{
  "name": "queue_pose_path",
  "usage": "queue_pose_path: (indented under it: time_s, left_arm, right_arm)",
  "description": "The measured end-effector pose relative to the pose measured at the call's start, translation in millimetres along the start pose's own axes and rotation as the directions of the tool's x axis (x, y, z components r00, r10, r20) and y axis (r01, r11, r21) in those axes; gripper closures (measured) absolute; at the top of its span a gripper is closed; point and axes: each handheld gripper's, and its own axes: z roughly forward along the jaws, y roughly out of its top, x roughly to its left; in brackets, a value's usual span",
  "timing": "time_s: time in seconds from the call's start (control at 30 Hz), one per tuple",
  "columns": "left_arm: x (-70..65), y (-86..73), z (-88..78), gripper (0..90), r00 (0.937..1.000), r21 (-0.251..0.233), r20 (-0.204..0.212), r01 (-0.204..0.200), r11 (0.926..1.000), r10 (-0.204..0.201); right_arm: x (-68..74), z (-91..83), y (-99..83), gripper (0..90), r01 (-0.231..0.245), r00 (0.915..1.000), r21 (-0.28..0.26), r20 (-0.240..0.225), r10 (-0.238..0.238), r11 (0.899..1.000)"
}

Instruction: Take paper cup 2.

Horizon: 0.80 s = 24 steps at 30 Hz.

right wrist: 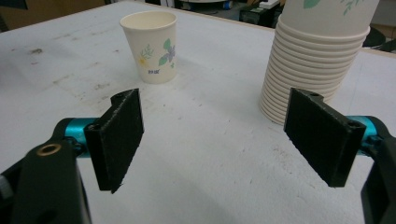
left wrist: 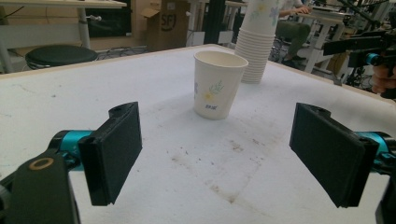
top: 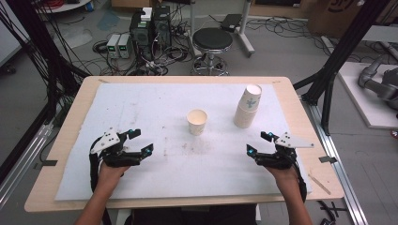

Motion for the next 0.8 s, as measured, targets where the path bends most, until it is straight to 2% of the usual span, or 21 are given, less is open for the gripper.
queue_pose_path:
  time_s: [0.2, 0.37, 0.53, 0.63, 0.8]
  left_arm:
    - [-0.1, -1.3, 2.8, 16.9, 1.0000, 0.015, 0.004, 0.003, 0.9999, -0.003]
    - [0.3, -1.1, 0.7, 16.9, 1.0000, 0.005, 0.006, 0.005, 1.0000, -0.005]
    - [1.4, -1.9, 0.4, 16.9, 0.9999, 0.006, 0.005, 0.013, 0.9999, -0.013]
    - [1.3, -2.5, 1.4, 16.9, 1.0000, 0.021, 0.002, 0.003, 0.9998, -0.003]
    - [1.4, -2.7, 1.4, 17.0, 1.0000, 0.018, 0.003, 0.007, 0.9998, -0.007]
  right_arm:
    - [-0.8, -1.7, 2.2, 20.4, -0.019, 0.9998, -0.009, -0.003, 0.019, 1.000]
    - [-0.6, -1.7, 5.9, 20.5, -0.032, 0.9995, -0.014, -0.008, 0.032, 0.999]
    - [2.0, -0.2, 9.5, 20.4, -0.011, 0.9999, -0.018, -0.009, 0.011, 1.000]
    - [2.6, -0.1, 13.7, 20.4, -0.014, 0.9999, -0.024, -0.011, 0.013, 1.000]
    - [0.9, 0.2, 25.2, 20.4, -0.022, 0.9998, -0.036, 0.004, 0.022, 0.999]
